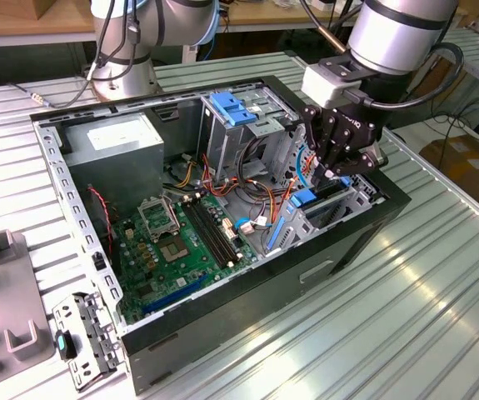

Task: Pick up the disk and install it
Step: 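Insert the first disk wire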

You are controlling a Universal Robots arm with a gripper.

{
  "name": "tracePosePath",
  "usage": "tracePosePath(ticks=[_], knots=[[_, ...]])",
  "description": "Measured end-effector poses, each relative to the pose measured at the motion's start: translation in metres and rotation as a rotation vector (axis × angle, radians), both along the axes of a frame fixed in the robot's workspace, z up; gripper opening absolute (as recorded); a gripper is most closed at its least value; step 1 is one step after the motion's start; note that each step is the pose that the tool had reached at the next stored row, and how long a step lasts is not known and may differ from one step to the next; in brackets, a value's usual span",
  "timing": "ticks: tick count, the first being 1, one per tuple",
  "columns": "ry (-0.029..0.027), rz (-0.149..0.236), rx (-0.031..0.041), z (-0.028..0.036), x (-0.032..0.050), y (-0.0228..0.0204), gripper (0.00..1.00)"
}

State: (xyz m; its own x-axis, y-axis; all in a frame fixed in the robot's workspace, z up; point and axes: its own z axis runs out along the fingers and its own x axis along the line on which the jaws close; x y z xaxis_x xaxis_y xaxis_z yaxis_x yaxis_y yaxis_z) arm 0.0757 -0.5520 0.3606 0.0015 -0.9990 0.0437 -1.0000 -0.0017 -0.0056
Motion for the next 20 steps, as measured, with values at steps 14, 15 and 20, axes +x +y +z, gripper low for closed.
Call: tracePosePath(ticks=[14,15,20], knots=[[0.0001,0.096,0.0001,0.0,0.007,0.0002,0.11],[0.0,0.102,0.0,0.0,0.0075,0.0002,0.11],[0.0017,0.143,0.0001,0.0071,0.0078,0.0002,0.11]])
